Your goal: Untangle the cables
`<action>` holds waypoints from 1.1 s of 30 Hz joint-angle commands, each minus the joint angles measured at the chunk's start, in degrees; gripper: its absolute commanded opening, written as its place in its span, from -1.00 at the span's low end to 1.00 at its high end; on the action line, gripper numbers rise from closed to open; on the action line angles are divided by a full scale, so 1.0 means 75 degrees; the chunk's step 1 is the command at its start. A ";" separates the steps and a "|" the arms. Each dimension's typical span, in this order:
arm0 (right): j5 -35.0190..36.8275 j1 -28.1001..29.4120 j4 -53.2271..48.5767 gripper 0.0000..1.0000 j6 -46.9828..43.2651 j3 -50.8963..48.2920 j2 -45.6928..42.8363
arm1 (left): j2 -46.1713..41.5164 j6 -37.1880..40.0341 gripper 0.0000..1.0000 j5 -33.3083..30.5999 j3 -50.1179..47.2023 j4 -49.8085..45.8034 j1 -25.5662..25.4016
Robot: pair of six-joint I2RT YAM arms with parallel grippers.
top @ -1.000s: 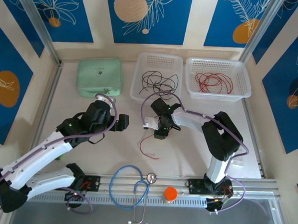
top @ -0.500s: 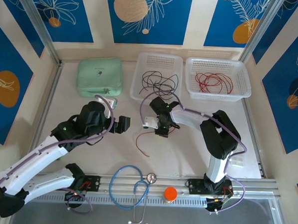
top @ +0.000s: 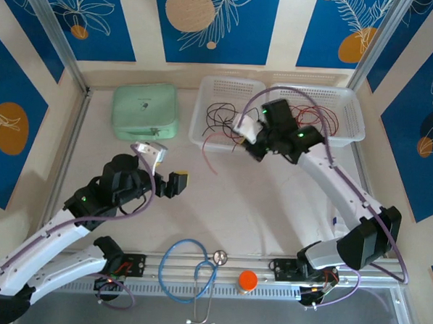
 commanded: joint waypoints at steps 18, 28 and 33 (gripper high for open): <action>0.0993 -0.4049 0.2503 -1.00 0.1701 0.2552 0.3070 | -0.0988 0.0143 1.00 -0.1403 -0.0778 0.0866 0.0062; 0.1208 -0.4647 0.2823 -1.00 0.1845 0.2781 0.4878 | -0.0841 0.0108 1.00 -0.1742 -0.0705 0.0722 0.0061; 0.1038 -0.4662 0.2272 -0.60 0.2477 0.3330 0.5387 | -0.0684 0.0132 1.00 -0.1885 -0.0685 0.0768 0.0061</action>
